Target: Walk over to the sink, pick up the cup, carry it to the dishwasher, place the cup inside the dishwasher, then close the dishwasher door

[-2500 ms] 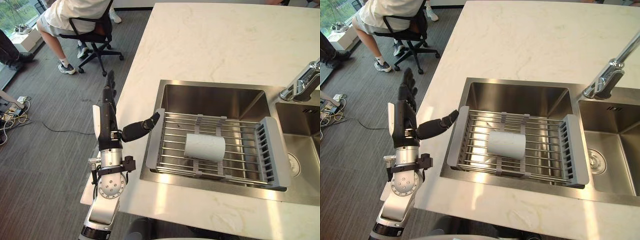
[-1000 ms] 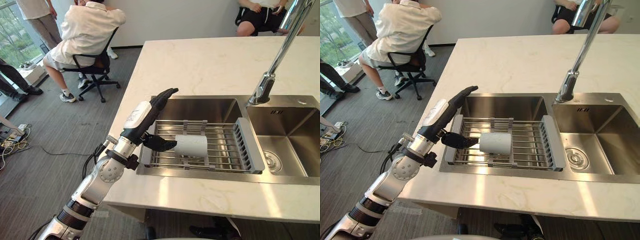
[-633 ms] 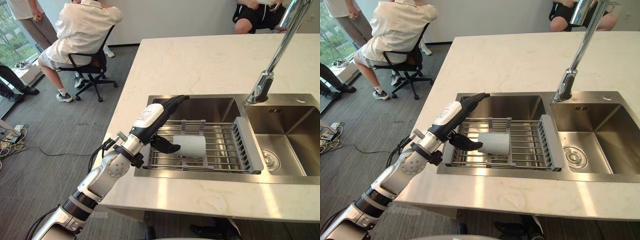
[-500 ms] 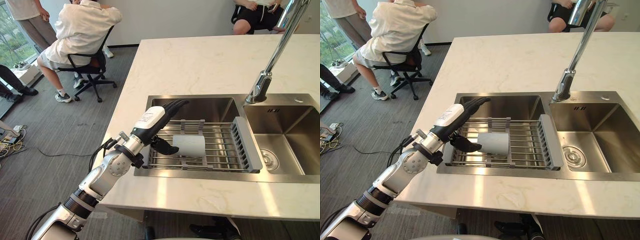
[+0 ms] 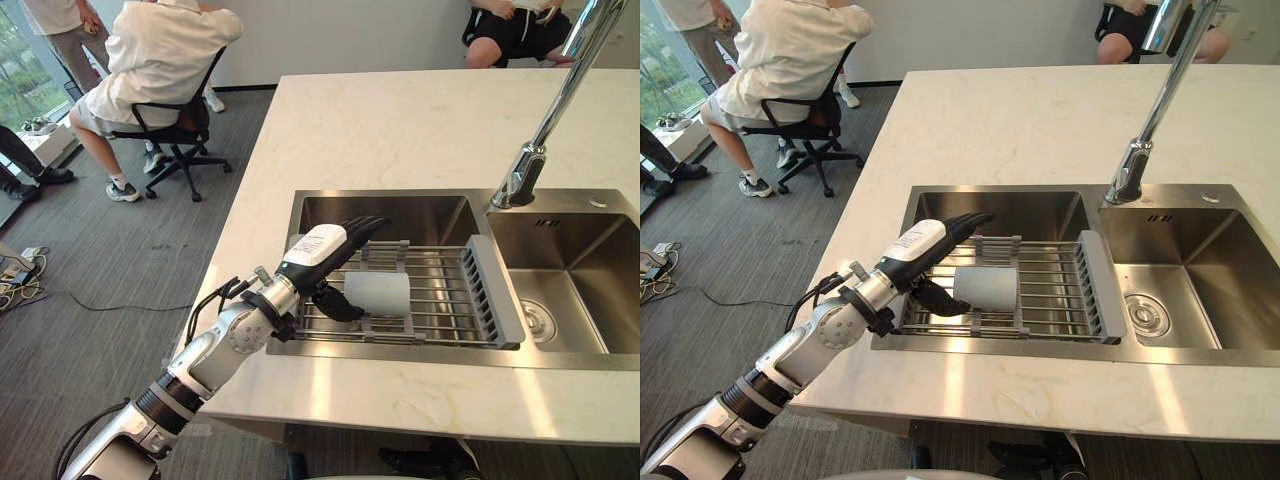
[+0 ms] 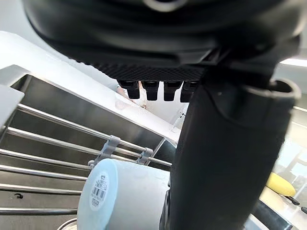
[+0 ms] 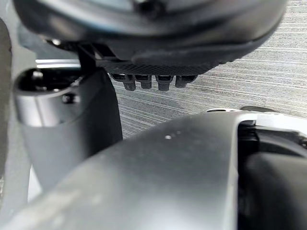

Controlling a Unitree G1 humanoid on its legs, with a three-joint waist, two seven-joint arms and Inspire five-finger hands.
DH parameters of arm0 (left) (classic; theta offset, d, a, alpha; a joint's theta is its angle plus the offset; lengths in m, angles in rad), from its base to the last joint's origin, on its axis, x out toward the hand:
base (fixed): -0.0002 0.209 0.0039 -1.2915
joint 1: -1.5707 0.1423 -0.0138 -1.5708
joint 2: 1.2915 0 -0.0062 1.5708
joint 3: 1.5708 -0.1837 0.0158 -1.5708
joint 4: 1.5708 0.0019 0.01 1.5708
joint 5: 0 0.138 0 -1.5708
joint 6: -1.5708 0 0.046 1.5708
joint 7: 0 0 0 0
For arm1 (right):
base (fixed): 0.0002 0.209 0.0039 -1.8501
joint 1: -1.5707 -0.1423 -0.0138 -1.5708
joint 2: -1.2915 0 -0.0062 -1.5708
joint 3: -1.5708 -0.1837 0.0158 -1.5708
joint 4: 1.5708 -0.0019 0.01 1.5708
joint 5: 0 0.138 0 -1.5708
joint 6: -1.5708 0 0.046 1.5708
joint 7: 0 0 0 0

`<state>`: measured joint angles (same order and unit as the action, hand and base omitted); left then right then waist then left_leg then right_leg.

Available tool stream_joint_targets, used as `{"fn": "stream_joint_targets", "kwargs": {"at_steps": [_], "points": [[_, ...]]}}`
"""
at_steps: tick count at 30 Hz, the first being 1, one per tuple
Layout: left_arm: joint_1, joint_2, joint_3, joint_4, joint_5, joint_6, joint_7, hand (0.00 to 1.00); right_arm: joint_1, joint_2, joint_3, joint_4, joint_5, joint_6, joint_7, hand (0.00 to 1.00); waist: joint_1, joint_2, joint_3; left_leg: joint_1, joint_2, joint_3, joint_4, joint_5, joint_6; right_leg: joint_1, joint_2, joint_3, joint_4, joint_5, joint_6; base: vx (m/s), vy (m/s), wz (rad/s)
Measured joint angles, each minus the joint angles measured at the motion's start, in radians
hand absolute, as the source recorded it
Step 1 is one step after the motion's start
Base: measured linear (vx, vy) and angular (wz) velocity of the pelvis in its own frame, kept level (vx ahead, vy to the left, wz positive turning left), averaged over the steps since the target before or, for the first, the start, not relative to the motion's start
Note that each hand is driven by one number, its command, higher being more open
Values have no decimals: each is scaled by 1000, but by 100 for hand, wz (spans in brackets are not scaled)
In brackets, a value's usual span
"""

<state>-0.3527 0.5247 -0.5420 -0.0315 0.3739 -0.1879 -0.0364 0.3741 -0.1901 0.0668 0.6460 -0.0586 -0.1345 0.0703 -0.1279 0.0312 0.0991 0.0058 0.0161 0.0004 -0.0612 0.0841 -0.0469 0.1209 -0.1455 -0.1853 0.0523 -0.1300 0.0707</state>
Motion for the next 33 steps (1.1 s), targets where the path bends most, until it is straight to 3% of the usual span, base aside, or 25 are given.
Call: {"fn": "stream_joint_targets", "kwargs": {"at_steps": [15,33], "points": [[2,-45,-33,80,0,43,-17,100,-19,5,0,19,0,17,-4,100,-13,-7,5,4,0,-27,-10,10,-4,34,3,-35,-37,15,1,-25,-16,6],[1,-161,-32,140,76,94,-12,100,-56,10,-21,53,0,37,-7,100,-26,-3,38,14,-12,-31,-23,10,-5,60,-6,-50,-70,24,10,-1,-4,1]]}}
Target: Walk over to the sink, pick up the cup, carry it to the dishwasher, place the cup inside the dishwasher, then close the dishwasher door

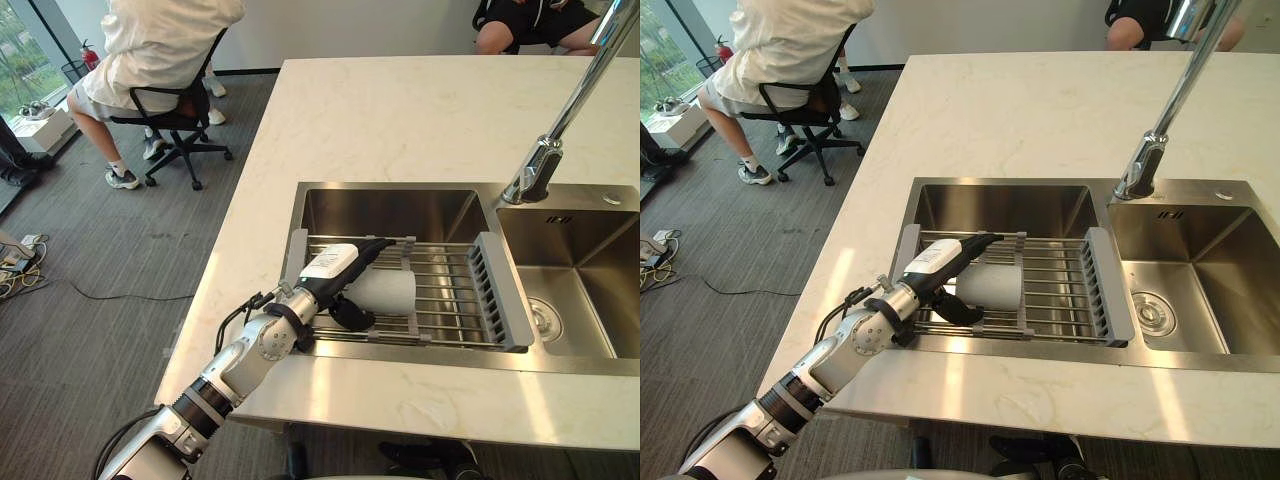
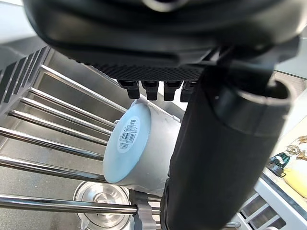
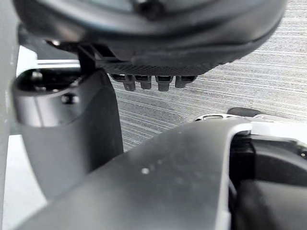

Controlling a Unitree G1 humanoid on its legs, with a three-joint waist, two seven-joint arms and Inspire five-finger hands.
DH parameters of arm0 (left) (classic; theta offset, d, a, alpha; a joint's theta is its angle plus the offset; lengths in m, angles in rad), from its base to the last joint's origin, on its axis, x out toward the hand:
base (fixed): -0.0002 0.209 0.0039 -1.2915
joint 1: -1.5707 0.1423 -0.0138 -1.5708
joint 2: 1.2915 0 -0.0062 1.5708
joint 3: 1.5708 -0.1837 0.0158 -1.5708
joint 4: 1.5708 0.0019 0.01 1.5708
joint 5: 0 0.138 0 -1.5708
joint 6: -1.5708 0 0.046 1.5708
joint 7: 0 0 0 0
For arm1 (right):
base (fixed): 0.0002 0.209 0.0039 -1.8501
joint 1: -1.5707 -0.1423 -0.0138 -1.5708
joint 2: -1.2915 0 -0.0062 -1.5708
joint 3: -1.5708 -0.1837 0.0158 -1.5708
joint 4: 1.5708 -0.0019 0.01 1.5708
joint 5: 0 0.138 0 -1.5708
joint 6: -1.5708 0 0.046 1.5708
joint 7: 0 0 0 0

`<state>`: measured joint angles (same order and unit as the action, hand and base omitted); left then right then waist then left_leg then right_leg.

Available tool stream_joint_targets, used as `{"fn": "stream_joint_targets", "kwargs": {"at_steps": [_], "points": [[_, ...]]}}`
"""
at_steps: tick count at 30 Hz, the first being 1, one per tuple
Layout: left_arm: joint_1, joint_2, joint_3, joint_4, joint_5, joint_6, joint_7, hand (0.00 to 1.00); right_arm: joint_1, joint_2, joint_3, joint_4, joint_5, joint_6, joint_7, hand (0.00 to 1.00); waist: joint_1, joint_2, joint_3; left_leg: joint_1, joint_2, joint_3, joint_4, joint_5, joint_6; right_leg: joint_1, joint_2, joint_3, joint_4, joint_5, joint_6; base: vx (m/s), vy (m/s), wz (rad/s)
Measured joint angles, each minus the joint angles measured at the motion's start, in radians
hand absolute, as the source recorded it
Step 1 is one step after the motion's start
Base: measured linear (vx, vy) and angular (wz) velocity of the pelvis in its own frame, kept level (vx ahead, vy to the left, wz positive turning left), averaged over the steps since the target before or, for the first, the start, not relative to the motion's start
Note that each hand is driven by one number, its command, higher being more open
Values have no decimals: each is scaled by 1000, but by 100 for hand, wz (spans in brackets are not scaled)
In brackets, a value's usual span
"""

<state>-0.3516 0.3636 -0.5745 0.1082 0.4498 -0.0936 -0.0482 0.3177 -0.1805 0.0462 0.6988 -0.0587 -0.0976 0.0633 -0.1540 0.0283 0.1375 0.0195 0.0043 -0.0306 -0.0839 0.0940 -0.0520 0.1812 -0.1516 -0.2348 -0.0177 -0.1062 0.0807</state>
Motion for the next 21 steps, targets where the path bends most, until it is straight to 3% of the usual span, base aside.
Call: {"fn": "stream_joint_targets", "kwargs": {"at_steps": [6,7,21], "points": [[-1,-17,0,17,2,11,0,100,-1,-2,-1,0,0,1,0,100,-1,5,3,0,-1,0,0,0,0,1,-2,-2,-1,0,0,0,0,0],[-3,-19,0,19,3,13,0,0,-2,-4,-1,0,0,1,-1,100,-1,6,4,0,-1,0,0,0,0,2,-2,-2,0,0,0,0,0,0],[-26,-26,-21,56,22,9,5,0,-13,-12,-1,2,0,10,-11,100,-8,21,11,0,0,2,0,-1,-1,1,0,-1,-2,1,1,-2,-2,0]]}}
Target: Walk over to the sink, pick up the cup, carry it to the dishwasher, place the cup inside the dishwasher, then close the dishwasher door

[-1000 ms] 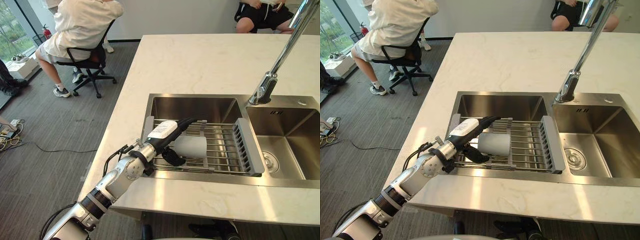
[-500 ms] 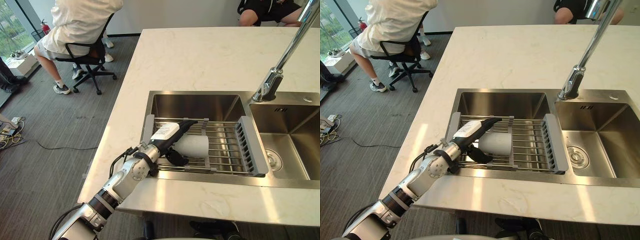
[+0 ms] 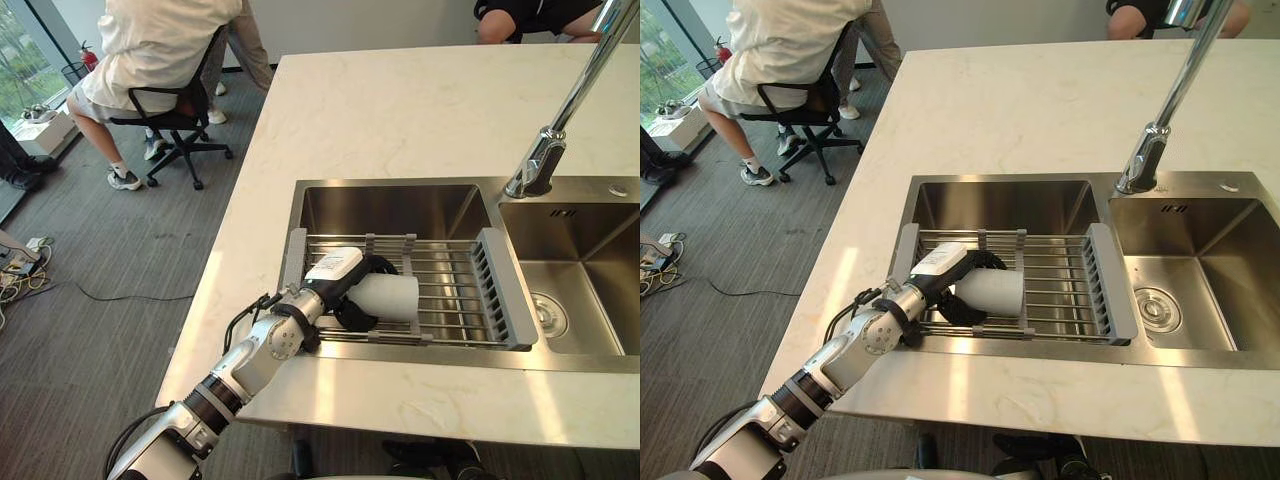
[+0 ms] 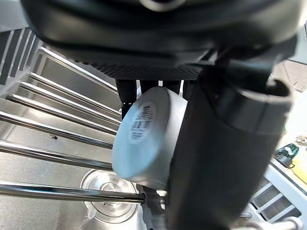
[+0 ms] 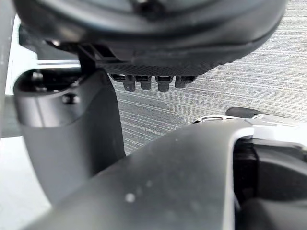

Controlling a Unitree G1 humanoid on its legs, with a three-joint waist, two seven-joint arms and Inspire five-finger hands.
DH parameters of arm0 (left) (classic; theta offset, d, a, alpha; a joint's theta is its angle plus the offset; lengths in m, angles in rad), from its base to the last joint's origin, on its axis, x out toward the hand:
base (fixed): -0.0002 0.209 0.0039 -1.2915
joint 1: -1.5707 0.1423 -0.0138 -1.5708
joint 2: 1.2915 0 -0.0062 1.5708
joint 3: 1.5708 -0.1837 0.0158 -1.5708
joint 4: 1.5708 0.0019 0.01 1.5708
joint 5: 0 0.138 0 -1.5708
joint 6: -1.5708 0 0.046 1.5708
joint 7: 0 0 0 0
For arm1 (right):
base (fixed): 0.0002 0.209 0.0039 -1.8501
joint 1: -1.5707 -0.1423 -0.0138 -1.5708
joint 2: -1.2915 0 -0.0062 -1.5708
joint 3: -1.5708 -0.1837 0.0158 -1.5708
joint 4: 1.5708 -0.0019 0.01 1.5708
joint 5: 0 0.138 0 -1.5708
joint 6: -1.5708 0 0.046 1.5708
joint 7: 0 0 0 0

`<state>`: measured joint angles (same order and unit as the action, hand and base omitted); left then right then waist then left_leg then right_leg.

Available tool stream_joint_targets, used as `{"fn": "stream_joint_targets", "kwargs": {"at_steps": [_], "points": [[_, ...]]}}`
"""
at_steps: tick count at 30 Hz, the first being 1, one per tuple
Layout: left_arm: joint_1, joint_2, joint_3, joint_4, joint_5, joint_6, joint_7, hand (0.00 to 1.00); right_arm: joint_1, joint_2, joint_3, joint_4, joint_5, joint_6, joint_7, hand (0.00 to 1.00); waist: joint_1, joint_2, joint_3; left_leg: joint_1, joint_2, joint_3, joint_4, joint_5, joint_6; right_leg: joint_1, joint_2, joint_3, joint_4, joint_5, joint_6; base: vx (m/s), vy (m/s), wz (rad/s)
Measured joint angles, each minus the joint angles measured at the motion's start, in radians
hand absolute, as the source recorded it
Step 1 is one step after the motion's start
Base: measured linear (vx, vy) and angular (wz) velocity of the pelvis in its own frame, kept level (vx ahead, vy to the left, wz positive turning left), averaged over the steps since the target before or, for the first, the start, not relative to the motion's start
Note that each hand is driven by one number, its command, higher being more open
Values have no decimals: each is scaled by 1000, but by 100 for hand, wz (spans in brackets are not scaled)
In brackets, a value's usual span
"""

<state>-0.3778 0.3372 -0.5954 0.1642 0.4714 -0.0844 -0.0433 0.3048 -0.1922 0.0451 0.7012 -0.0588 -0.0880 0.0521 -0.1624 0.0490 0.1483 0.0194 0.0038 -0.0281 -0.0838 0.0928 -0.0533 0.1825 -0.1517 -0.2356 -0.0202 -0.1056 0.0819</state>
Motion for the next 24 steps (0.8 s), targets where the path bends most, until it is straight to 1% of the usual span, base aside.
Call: {"fn": "stream_joint_targets", "kwargs": {"at_steps": [9,14,17,20,23,24], "points": [[0,5,0,0,-3,4,0,0,-1,0,0,2,0,0,-10,100,0,3,-2,0,1,8,0,0,0,-4,0,8,0,2,1,0,0,-1],[3,13,0,-3,-32,5,4,0,-1,-1,0,2,0,0,-12,100,1,4,-2,0,1,9,0,0,0,-4,0,11,0,3,1,0,0,0],[13,8,0,-14,-59,6,23,0,-1,-1,-2,4,0,0,-13,100,6,5,-2,0,1,11,0,0,1,-6,-1,14,0,3,1,0,0,-2],[36,8,9,-101,-100,6,45,0,-3,3,-13,17,1,-1,-16,100,17,6,-2,0,1,12,1,-2,3,-8,-1,19,2,3,1,0,0,-4],[54,-26,34,-223,-144,-6,76,0,-3,5,-20,27,1,-1,-19,100,32,7,-2,0,0,12,9,-2,4,-5,-2,20,4,3,1,-10,-9,0],[56,-32,41,-239,-151,-9,84,0,-3,5,-20,28,1,-1,-19,100,34,7,-3,1,0,11,11,-3,4,-4,-2,20,4,3,1,-42,-27,1]]}}
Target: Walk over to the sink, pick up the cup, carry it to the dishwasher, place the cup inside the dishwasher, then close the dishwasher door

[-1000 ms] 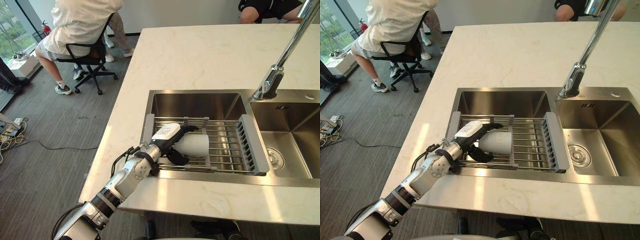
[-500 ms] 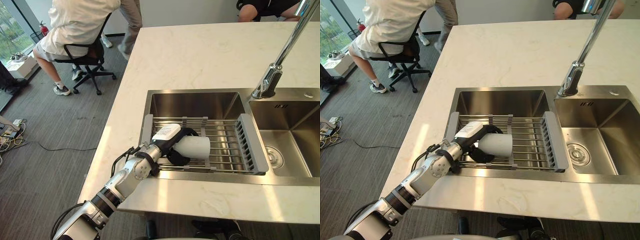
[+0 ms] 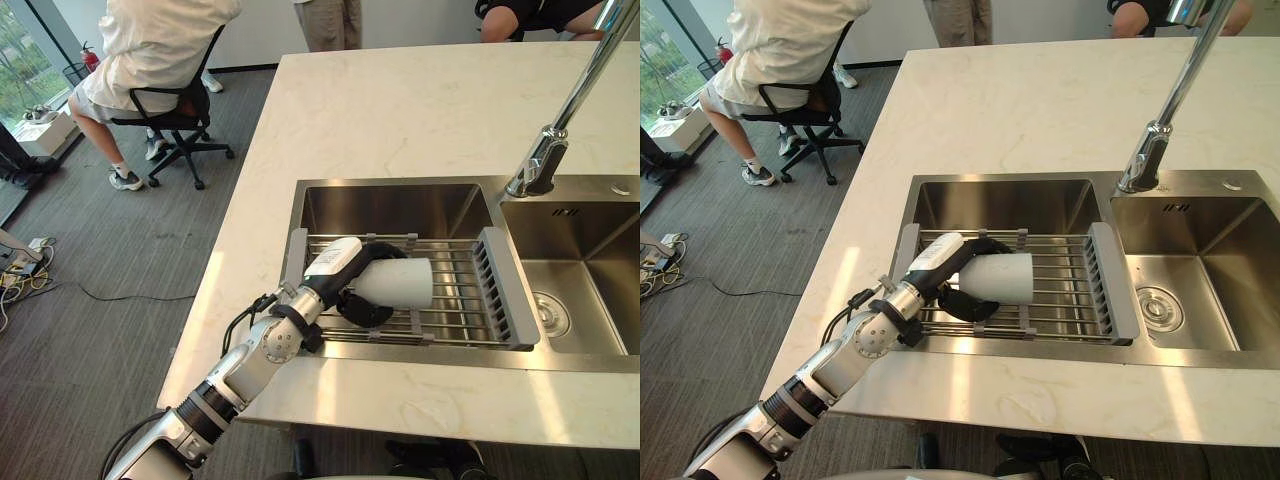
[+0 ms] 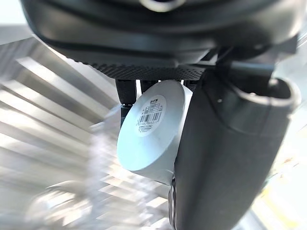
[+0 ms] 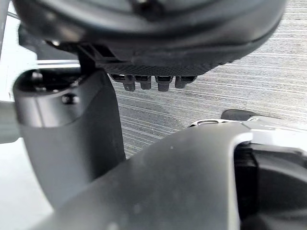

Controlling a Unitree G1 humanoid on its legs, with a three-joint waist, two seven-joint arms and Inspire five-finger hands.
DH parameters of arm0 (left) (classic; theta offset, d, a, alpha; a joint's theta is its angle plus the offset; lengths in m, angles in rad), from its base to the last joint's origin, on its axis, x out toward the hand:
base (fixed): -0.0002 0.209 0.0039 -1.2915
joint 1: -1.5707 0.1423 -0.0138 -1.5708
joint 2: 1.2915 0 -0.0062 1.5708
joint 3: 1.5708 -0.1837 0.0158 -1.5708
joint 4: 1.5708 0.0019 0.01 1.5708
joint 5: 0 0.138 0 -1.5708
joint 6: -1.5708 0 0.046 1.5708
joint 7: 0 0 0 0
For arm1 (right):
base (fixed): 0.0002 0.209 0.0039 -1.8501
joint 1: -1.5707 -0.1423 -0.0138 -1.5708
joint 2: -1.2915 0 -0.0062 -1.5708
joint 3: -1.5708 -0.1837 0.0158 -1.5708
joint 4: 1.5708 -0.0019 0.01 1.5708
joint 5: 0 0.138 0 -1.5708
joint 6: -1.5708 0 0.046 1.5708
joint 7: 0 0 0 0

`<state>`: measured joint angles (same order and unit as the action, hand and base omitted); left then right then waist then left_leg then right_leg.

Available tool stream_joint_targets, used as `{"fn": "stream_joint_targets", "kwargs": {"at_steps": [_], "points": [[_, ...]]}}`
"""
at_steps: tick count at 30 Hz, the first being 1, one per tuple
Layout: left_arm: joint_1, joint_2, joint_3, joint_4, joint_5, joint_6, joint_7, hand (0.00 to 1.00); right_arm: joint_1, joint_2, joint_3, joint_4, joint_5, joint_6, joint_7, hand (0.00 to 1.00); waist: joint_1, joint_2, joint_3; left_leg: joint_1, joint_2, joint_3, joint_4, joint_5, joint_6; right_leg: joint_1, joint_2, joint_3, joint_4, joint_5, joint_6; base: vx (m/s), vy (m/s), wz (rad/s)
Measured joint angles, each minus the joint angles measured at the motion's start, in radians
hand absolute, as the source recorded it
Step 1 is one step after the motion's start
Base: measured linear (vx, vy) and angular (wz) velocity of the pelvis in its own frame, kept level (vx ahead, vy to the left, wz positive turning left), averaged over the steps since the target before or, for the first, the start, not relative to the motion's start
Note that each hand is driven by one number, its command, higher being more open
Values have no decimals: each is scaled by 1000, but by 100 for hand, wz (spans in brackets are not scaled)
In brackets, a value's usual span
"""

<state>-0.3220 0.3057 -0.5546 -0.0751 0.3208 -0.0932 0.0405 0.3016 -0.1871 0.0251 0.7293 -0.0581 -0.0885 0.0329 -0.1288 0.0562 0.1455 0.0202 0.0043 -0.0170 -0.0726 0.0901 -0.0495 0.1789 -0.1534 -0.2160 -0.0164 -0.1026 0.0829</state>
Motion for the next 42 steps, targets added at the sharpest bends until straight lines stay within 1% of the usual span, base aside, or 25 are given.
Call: {"fn": "stream_joint_targets", "kwargs": {"at_steps": [1,5,7,10,15,19,23,24,25,26,29,31,32,34,35,36,37,38,39,40,41,42], "points": [[3,-14,11,-20,-15,-10,12,0,0,-1,0,3,0,0,-2,100,4,2,-1,1,0,0,4,-1,0,2,0,0,0,0,0,-38,-23,0],[64,-50,63,-120,-63,-32,54,0,-11,-13,0,33,0,0,-15,100,9,26,-17,8,3,-1,5,-5,2,7,3,2,5,-1,-2,-21,-11,-1],[96,-64,76,-154,-101,-46,86,0,-16,-18,0,53,0,0,-24,100,20,36,-23,10,5,-1,6,-5,2,6,4,4,10,-1,-2,-51,-24,-1],[133,-74,86,-194,-150,-51,118,0,-17,-18,0,65,2,0,-35,100,36,35,-24,11,7,-3,7,-4,3,7,6,3,14,-2,-3,-38,-20,0],[197,-100,143,-243,-228,-63,160,0,-18,-17,1,72,27,0,-43,100,39,32,-24,11,6,-5,10,-4,3,9,6,1,16,-2,-3,-3,-6,1],[237,-129,156,-282,-268,-68,188,0,-17,-17,3,83,29,0,-52,100,59,29,-26,11,6,-11,13,-4,3,13,7,-3,16,-2,-3,-15,-24,5],[293,-140,156,-317,-305,-79,202,0,-17,-15,13,84,35,0,-61,100,68,17,-33,10,5,-21,18,-4,3,21,9,-11,16,-3,-5,-25,-26,7],[310,-151,156,-317,-325,-79,201,0,-15,-16,23,84,36,0,-66,100,78,11,-39,8,5,-25,22,-4,3,22,9,-16,16,-5,-7,-34,-26,8],[314,-155,156,-317,-334,-80,201,0,-15,-15,24,84,36,0,-68,100,81,12,-40,7,4,-29,24,-4,3,25,9,-20,16,-5,-7,-50,-33,17],[324,-165,157,-317,-352,-81,202,0,-14,-15,26,85,36,0,-73,100,87,6,-38,1,3,-40,29,-3,3,26,10,-32,18,-6,-8,-43,-24,27],[346,-175,156,-317,-380,-84,202,0,-15,-16,30,86,36,0,-78,100,92,5,-39,-29,-1,-77,44,7,1,25,15,-68,23,-8,-11,-59,-33,41],[359,-177,154,-317,-393,-84,202,0,-16,-18,31,87,37,0,-81,100,113,5,-39,-60,3,-107,49,22,-5,5,25,-97,38,-12,-17,-90,-51,41],[360,-179,154,-317,-401,-84,202,0,-18,-19,32,88,37,0,-83,100,117,6,-40,-70,4,-113,54,24,-6,0,28,-103,42,-12,-18,-81,-43,32],[363,-189,156,-317,-419,-84,208,0,-35,-19,35,88,38,0,-90,100,139,7,-40,-124,10,-114,96,28,-10,-38,39,-122,84,-23,-32,-94,-26,28],[363,-191,156,-317,-422,-84,210,0,-42,-19,37,88,38,0,-92,100,141,6,-40,-137,10,-115,104,30,-10,-49,40,-129,95,-30,-35,-125,-18,38],[364,-189,153,-318,-423,-84,211,0,-53,-20,39,88,38,1,-97,100,140,6,-40,-145,17,-116,80,30,-8,-65,35,-156,110,-37,-43,-148,11,53],[360,-182,153,-317,-431,-84,204,0,-62,-8,39,90,51,4,-103,100,138,-27,-38,-162,13,-45,109,-21,29,-71,10,-186,102,-31,-40,-137,21,63],[355,-183,150,-317,-435,-84,200,0,-64,-4,40,86,65,3,-105,100,132,-34,-37,-185,16,3,183,-49,46,-73,-6,-203,108,-30,-37,-61,41,58],[348,-184,143,-317,-442,-86,196,0,-64,-2,42,81,73,3,-105,100,135,-34,-41,-203,21,67,290,-78,52,-78,-23,-216,120,-29,-36,51,90,52],[339,-194,132,-317,-451,-90,191,0,-69,-13,42,79,77,3,-100,100,133,-15,-53,-194,59,179,385,-148,55,-82,-33,-231,142,-35,-21,68,111,47],[329,-202,128,-317,-460,-90,185,0,-77,-17,40,77,79,4,-99,100,129,-1,-60,-189,64,209,361,-162,53,-92,-29,-236,158,-40,-12,37,148,44],[318,-200,125,-317,-464,-90,180,0,-87,-8,41,80,86,5,-100,100,122,8,-69,-168,53,218,302,-158,50,-93,-30,-242,156,-41,-9,-22,100,28]]}}
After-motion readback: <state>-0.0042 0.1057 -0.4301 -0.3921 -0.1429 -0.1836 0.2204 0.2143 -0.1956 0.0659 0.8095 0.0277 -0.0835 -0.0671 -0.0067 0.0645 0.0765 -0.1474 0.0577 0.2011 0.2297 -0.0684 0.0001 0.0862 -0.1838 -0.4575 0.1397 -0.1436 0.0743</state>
